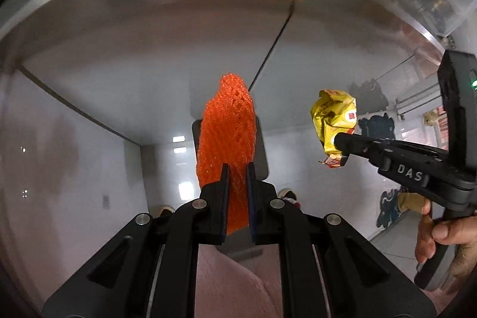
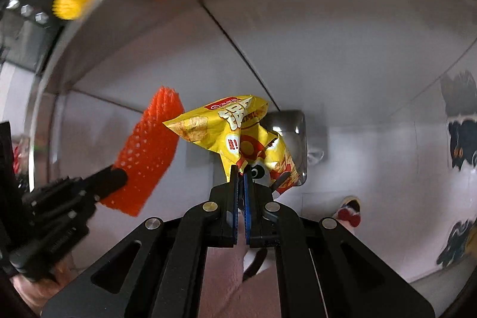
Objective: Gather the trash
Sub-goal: 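Lift both held items off the counter and carry them over the floor bin, then open the right tool and left tool to drop both items into the bin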
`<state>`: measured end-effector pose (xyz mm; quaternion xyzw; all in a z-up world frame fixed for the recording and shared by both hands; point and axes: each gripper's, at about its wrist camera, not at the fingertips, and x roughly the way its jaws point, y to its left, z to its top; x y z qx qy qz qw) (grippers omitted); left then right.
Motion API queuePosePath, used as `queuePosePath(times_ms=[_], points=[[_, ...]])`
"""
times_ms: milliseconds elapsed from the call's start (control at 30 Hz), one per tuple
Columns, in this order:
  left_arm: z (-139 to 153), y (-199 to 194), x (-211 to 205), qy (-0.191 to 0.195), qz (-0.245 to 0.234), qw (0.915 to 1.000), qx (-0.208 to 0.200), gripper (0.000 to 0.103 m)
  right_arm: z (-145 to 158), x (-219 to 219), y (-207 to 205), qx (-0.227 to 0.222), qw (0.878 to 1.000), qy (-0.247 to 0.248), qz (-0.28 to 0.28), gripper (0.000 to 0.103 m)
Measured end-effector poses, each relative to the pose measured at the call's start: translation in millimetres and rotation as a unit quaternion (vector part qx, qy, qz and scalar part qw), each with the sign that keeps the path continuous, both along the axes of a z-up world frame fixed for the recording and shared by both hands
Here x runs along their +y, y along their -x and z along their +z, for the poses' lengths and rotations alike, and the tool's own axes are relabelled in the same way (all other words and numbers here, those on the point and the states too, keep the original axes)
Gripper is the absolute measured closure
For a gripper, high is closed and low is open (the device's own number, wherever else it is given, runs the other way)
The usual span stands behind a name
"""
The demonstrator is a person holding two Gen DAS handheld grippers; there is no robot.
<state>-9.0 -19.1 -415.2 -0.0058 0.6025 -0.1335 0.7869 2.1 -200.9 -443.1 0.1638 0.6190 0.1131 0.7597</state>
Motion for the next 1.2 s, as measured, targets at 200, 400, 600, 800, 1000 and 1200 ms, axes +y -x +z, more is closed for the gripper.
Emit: queuePosePath(times_ms=[200, 400, 600, 800, 1000, 1200], points=[[-68.1, -11.2, -4.8, 0.001, -0.002, 0.9996, 0.027, 0.094, -69.7, 5.6, -14.1, 0.034, 0.999, 0.002, -0.020, 0.098], [-118.8, -23.5, -8.3, -0.007, -0.008, 0.9981, 0.061, 0.094, -117.9, 7.5, -23.9, 0.065, 0.998, 0.011, -0.025, 0.098], [-157.6, -31.6, -9.0, -0.004, -0.007, 0.9953, 0.097, 0.094, -146.7, 13.0, -36.5, 0.079, 0.996, 0.021, -0.035, 0.095], [-172.9, -39.1, -12.5, -0.002, -0.005, 0.9944, 0.106, 0.093, -158.4, 17.3, -44.7, 0.104, 0.993, 0.015, -0.045, 0.095], [-175.4, -45.7, -10.9, -0.004, -0.003, 0.9947, 0.103, 0.085, -164.9, 20.7, -53.4, 0.107, 0.993, 0.014, -0.056, 0.094], [-168.4, -48.9, -7.3, -0.005, -0.003, 0.9960, 0.089, 0.070, -163.7, 16.6, -58.7, 0.104, 0.992, 0.020, -0.061, 0.092]])
